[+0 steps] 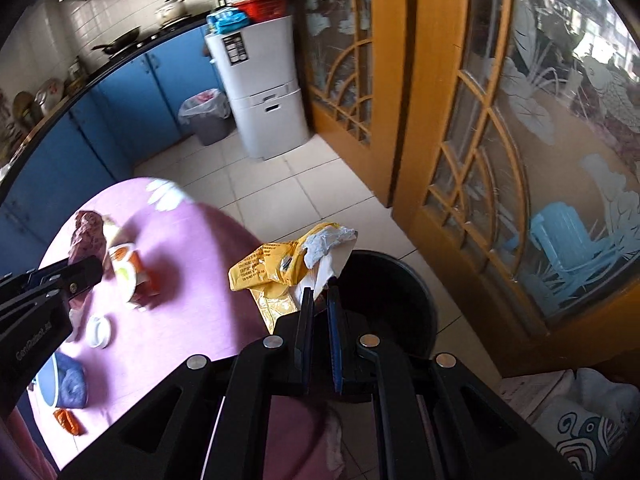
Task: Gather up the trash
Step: 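Carry both held wrappers over to the black trash bin, then open the left tool over the bin while the right tool releases its wrapper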
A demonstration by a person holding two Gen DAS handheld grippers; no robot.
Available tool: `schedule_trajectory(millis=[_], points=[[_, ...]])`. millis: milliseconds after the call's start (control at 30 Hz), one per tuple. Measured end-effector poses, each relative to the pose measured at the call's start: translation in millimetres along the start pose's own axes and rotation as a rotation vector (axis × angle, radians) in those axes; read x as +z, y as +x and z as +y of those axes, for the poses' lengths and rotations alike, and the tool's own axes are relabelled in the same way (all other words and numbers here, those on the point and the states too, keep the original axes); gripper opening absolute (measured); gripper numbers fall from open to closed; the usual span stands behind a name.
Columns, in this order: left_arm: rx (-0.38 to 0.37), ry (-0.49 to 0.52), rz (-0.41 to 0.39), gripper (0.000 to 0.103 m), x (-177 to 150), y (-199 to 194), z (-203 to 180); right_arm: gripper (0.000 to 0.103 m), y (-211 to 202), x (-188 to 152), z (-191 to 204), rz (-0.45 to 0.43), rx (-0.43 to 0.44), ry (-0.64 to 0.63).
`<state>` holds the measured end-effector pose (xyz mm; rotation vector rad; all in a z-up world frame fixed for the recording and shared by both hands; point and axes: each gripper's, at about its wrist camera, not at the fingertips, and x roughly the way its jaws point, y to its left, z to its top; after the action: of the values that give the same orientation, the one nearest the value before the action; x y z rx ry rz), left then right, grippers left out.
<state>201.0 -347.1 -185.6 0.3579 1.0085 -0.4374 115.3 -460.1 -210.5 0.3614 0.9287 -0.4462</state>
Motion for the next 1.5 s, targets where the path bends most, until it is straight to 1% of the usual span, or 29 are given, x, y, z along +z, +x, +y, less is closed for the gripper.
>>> schedule_trajectory(millis=[100,200,333,433,567,733,767,800,833,933,1033,1233,1267,1300,1333,1367,1400,1433,1500], points=[[-0.021,0.025,-0.006,0.018,11.7,6.7,-24.5,0.008,7.6,6.0,-15.8,-0.003,-0.016,0.021],[-0.041,0.03,-0.012,0.018,22.6,11.7,-39.9,0.008,14.3,9.1,-26.3,0.004,-0.021,0.043],[-0.047,0.04,-0.013,0.018,33.8,18.4,-55.8,0.008,25.1,10.9,-37.8,0.023,-0.03,0.064],[-0.043,0.056,-0.02,0.018,38.9,21.4,-65.1,0.008,33.7,11.9,-43.2,0.034,0.01,0.081],[-0.039,0.066,-0.019,0.018,43.4,27.7,-73.9,0.009,45.7,12.3,-48.8,0.05,-0.009,0.092],[-0.048,0.077,-0.012,0.019,47.3,34.1,-83.6,0.011,55.1,9.2,-55.9,0.073,-0.004,0.114],[-0.055,0.081,-0.013,0.019,47.8,34.8,-85.8,0.028,55.4,8.3,-56.6,0.071,-0.003,0.113],[-0.058,0.084,-0.013,0.019,48.2,35.1,-88.0,0.08,54.9,7.5,-58.1,0.069,0.004,0.118],[-0.057,0.087,-0.014,0.019,48.8,35.9,-90.1,0.095,52.8,6.7,-59.3,0.052,0.03,0.125],[-0.066,0.093,-0.01,0.019,48.6,38.0,-94.4,0.096,47.6,5.8,-59.4,0.025,0.019,0.123],[-0.074,0.101,-0.007,0.019,47.8,38.6,-97.8,0.096,50.1,4.4,-60.2,0.043,0.023,0.13],[-0.088,0.103,0.006,0.02,49.6,36.6,-98.1,0.096,50.8,4.2,-60.5,0.05,0.033,0.135],[-0.093,0.096,0.013,0.024,49.7,37.2,-97.2,0.096,50.3,4.3,-59.7,0.049,0.032,0.134],[-0.104,0.09,0.021,0.042,49.6,37.9,-95.1,0.096,50.0,4.5,-58.8,0.049,0.034,0.132],[-0.121,0.08,0.03,0.08,49.8,38.4,-92.9,0.096,49.9,4.8,-58.4,0.05,0.036,0.133],[-0.128,0.07,0.02,0.093,50.2,37.0,-90.7,0.096,49.7,4.8,-58.1,0.049,0.038,0.134],[-0.107,0.05,-0.029,0.096,49.6,31.1,-86.5,0.096,48.5,5.0,-59.0,0.046,0.041,0.144],[-0.105,0.05,-0.047,0.096,50.1,28.1,-85.5,0.096,48.6,5.8,-58.9,0.046,0.039,0.141],[-0.097,0.069,-0.053,0.096,51.8,24.2,-87.0,0.096,48.0,4.6,-58.2,0.045,0.034,0.139]])
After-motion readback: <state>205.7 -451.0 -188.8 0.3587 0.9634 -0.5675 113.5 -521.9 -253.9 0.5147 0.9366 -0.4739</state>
